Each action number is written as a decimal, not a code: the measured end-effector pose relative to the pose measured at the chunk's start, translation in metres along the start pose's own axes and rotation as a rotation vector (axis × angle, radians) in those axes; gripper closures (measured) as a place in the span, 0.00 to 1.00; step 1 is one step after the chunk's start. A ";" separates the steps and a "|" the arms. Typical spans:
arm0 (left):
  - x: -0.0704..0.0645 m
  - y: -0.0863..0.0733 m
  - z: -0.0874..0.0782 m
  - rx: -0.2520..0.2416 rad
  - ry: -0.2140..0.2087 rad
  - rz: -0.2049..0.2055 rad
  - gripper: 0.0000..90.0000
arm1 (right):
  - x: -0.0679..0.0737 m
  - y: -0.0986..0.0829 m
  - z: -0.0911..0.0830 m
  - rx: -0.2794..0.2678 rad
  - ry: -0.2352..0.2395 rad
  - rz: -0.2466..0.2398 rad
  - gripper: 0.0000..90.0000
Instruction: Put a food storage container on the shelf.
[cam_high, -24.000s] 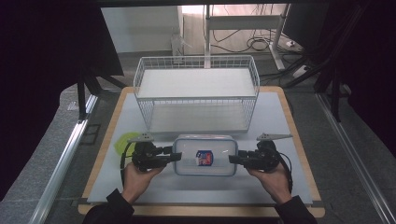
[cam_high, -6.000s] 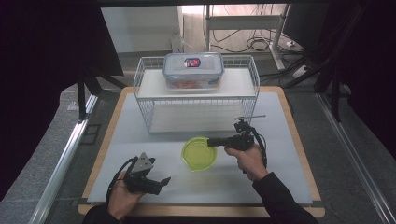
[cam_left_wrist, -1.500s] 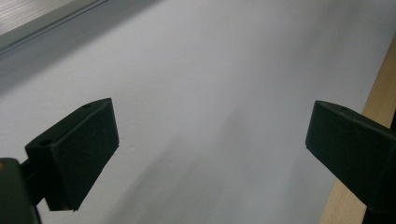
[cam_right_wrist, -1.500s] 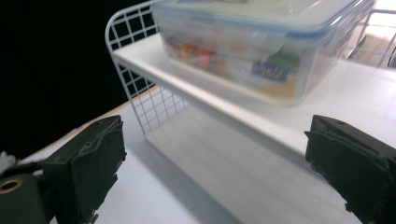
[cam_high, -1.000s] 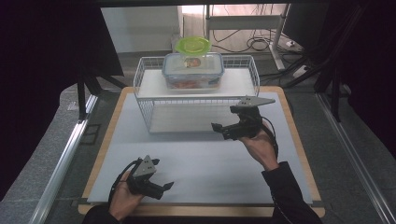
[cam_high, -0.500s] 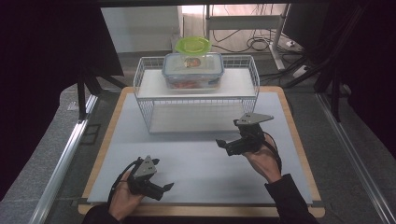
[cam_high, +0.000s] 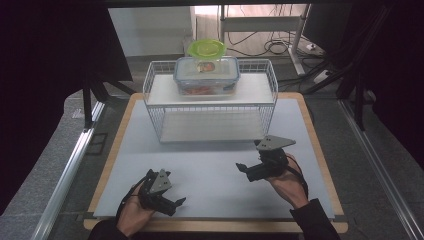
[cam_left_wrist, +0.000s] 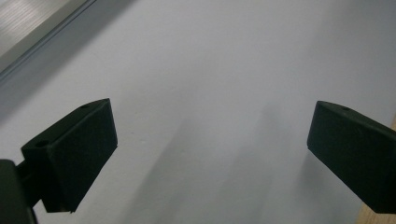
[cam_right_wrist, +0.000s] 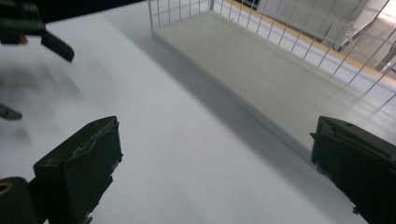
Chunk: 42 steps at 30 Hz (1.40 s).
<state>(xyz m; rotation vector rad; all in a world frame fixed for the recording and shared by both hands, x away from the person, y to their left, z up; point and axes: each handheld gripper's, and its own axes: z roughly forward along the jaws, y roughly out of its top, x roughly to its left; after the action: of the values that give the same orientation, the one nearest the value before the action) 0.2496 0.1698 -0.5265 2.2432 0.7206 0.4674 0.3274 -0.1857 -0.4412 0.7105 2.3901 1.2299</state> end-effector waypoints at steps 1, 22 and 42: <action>0.000 0.000 0.000 -0.001 0.000 -0.003 0.02 | 0.000 -0.003 0.000 0.009 -0.004 -0.003 0.02; 0.000 0.000 0.003 -0.016 -0.068 -0.042 0.02 | 0.006 -0.059 -0.015 0.038 -0.038 0.070 0.01; 0.000 -0.001 0.005 -0.008 -0.081 -0.040 0.02 | 0.001 -0.093 0.001 0.196 -0.037 0.099 0.01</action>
<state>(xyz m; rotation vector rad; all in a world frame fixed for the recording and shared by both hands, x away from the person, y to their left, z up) 0.2519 0.1679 -0.5305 2.2221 0.7185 0.3568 0.3020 -0.2307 -0.5185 0.9117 2.4942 1.0186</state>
